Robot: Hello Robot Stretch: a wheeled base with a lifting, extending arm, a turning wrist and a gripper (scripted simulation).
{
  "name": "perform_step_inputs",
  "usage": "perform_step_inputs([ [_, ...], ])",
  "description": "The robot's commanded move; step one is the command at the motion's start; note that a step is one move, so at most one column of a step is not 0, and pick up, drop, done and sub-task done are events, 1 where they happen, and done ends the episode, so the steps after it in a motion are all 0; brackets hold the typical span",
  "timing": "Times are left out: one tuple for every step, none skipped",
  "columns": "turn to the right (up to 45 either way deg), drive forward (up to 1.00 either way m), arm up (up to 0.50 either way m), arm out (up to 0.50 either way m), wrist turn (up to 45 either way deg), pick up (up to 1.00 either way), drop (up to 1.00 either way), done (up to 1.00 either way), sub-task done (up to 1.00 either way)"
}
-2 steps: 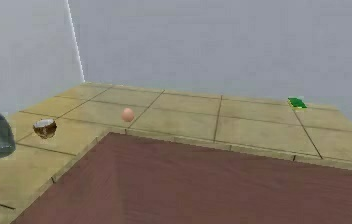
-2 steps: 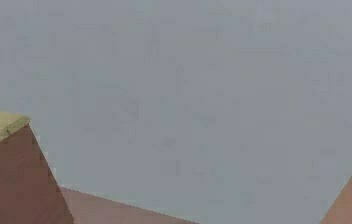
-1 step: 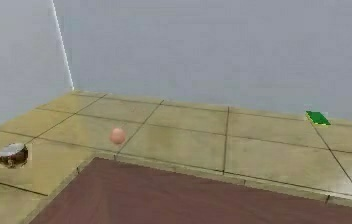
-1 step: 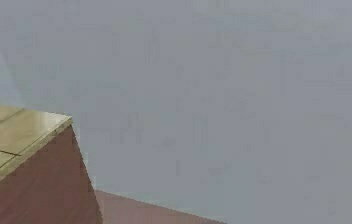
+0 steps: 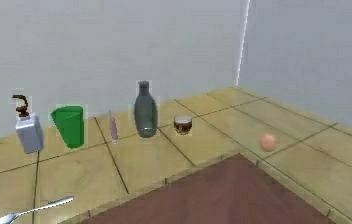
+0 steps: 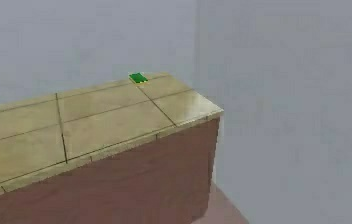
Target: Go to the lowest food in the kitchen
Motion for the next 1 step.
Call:
perform_step_inputs([
  [-45.0, 0.00, 0.00, 0.00, 0.0, 0.00, 0.00, 0.00, 0.00],
])
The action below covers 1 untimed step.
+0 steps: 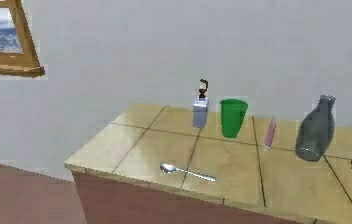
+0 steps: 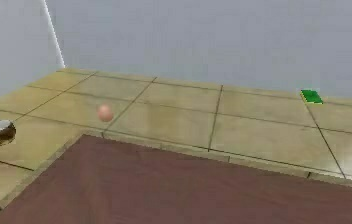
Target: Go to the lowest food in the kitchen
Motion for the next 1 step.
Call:
perform_step_inputs([
  [-45.0, 0.00, 0.00, 0.00, 0.0, 0.00, 0.00, 0.00, 0.00],
])
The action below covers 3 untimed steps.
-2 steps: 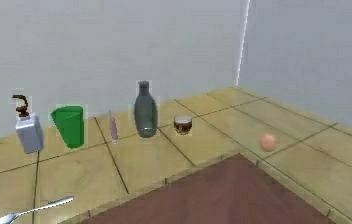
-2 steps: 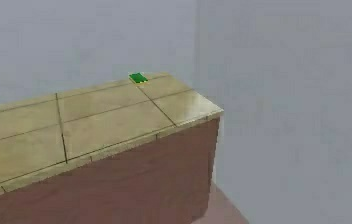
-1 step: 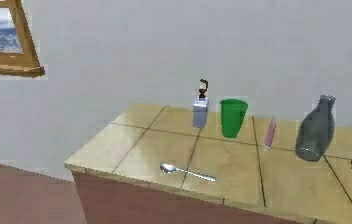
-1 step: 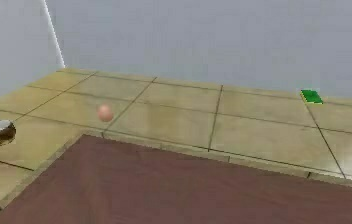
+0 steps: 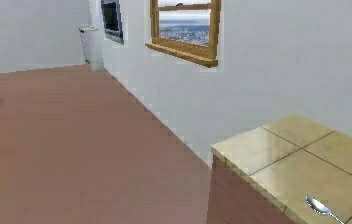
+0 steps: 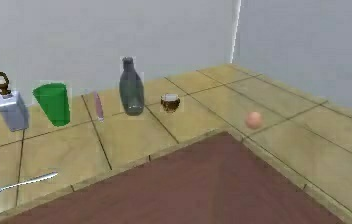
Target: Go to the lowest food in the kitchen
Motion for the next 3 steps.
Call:
perform_step_inputs([
  [-45.0, 0.00, 0.00, 0.00, 0.0, 0.00, 0.00, 0.00, 0.00],
  [0.0, 1.00, 0.00, 0.00, 0.0, 0.00, 0.00, 0.00, 0.00],
  [0.0, 1.00, 0.00, 0.00, 0.0, 0.00, 0.00, 0.00, 0.00],
])
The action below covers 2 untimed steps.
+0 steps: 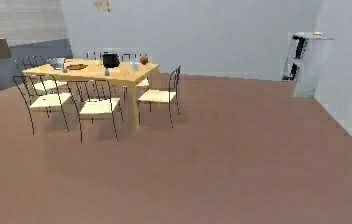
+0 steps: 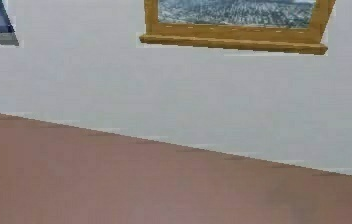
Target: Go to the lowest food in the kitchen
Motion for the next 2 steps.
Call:
perform_step_inputs([
  [0.0, 1.00, 0.00, 0.00, 0.0, 0.00, 0.00, 0.00, 0.00],
  [0.0, 1.00, 0.00, 0.00, 0.0, 0.00, 0.00, 0.00, 0.00],
])
